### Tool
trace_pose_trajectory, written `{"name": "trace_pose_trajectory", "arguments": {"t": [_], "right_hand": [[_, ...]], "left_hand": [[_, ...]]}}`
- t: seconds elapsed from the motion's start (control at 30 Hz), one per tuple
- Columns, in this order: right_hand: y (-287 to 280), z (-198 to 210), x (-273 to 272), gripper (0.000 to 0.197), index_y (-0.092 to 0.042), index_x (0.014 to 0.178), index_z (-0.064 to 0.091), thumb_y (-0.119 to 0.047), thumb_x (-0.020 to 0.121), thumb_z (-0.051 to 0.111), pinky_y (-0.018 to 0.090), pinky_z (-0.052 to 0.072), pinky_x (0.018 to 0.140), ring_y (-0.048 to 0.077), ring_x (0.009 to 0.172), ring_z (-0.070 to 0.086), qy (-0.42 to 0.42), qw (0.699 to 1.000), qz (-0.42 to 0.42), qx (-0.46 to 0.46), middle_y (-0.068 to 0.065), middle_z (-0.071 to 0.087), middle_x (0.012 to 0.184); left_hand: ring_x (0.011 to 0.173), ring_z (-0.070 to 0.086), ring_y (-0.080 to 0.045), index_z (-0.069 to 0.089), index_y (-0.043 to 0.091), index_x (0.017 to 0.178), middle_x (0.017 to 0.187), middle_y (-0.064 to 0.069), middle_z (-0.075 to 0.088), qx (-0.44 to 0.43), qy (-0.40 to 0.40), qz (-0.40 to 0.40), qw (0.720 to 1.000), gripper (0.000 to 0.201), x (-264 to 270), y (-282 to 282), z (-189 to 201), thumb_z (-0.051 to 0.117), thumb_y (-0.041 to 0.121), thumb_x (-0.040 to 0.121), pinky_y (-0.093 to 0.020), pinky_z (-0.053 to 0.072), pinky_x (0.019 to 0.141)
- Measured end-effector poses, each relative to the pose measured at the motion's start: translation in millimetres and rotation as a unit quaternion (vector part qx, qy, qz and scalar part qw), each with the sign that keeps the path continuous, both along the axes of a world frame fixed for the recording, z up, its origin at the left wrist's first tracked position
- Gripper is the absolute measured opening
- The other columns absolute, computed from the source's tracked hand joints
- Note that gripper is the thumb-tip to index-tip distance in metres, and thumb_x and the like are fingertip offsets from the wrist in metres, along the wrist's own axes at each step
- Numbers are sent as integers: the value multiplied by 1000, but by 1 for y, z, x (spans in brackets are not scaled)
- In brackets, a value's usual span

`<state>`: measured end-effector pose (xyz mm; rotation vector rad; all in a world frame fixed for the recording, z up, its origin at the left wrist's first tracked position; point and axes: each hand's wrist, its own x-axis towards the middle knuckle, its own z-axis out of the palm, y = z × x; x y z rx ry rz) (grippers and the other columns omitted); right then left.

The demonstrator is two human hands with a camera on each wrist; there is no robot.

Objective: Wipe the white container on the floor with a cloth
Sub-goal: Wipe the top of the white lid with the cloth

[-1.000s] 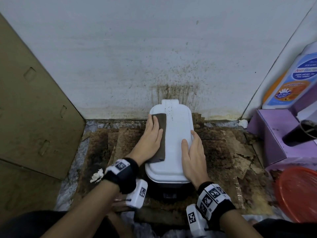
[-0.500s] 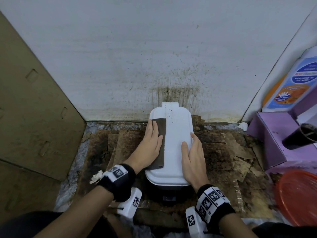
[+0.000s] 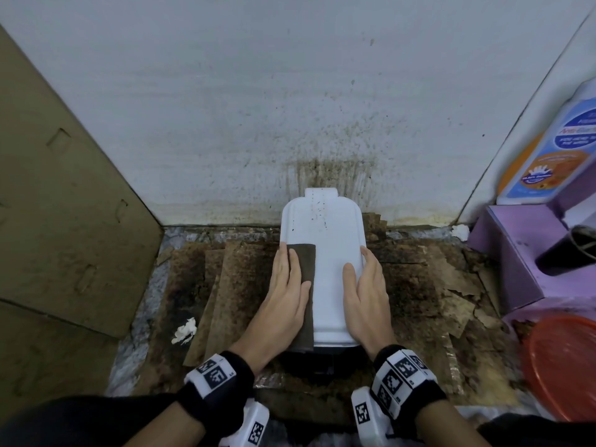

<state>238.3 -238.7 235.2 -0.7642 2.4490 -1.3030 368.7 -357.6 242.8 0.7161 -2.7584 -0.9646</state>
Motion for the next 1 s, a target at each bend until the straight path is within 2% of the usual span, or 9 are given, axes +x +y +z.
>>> {"name": "trace_pose_trajectory", "arguments": {"t": [0.1, 0.17, 0.33, 0.43, 0.53, 0.7, 0.8, 0.87, 1.0], "right_hand": [[1, -1, -1, 56, -21, 156, 25, -45, 107, 34, 30, 28, 116, 15, 146, 31, -2, 1000, -1, -2, -2, 31, 161], [0, -2, -1, 57, -21, 156, 25, -46, 107, 33, 31, 29, 117, 14, 147, 31, 0, 1000, 1, -3, -3, 31, 161], [1, 0, -1, 57, -23, 157, 23, -49, 107, 32, 38, 31, 120, 13, 147, 29, -9, 1000, 6, -3, -5, 28, 162], [0, 0, -1, 58, -24, 158, 21, -49, 107, 32, 37, 30, 120, 13, 148, 28, -15, 1000, 6, 2, -7, 27, 163], [1, 1, -2, 60, -25, 159, 20, -51, 106, 31, 36, 29, 121, 12, 149, 26, -11, 1000, 9, 5, -7, 25, 164], [2, 2, -1, 59, -26, 159, 20, -51, 107, 31, 36, 30, 120, 11, 148, 27, -15, 1000, 12, 5, -10, 25, 163], [2, 1, -2, 58, -26, 158, 20, -50, 106, 32, 30, 29, 117, 9, 147, 28, -18, 1000, 12, -1, -11, 26, 162], [1, 0, -1, 58, -26, 158, 21, -49, 106, 33, 27, 27, 116, 9, 147, 28, -16, 1000, 10, -2, -10, 26, 162], [2, -1, -1, 59, -26, 158, 22, -51, 105, 32, 30, 28, 119, 9, 148, 28, -19, 1000, 5, -4, -10, 26, 162]], "left_hand": [[154, -34, -3, -18, 14, 164, 170, 2, -32, -49, -16, -18, 999, 65, -9, -13, -2, 19, 37, 115, -22, -19, 125], [156, -31, -5, -17, 16, 165, 171, 4, -30, -68, -35, -29, 997, 66, -19, -24, 2, 21, 37, 116, -20, -23, 122], [158, -26, -13, -14, 8, 165, 173, -5, -25, -69, -70, -54, 994, 67, -63, -68, 11, 22, 36, 116, -30, -13, 130], [161, -20, -20, -13, 4, 164, 174, -10, -22, -20, -80, -46, 996, 66, -94, -97, 19, 23, 31, 117, -32, -11, 130], [162, -16, -21, -12, 4, 165, 175, -10, -20, -7, -75, -48, 996, 65, -112, -113, 21, 24, 30, 117, -25, -12, 126], [162, -18, -16, -11, 15, 167, 174, -2, -24, 15, -47, -43, 998, 65, -103, -109, 12, 24, 35, 117, -38, -3, 132], [159, -27, -18, -13, 15, 166, 171, -1, -30, 6, -55, -42, 998, 65, -82, -87, 9, 24, 35, 117, -38, -9, 131], [157, -32, -14, -14, 16, 166, 170, 2, -32, -44, -53, -58, 996, 66, -65, -70, 5, 23, 39, 116, -34, -13, 130], [157, -28, -6, -12, 16, 167, 173, 4, -25, -129, -79, -96, 984, 67, -55, -60, 7, 15, 47, 113, -26, -19, 126]]}}
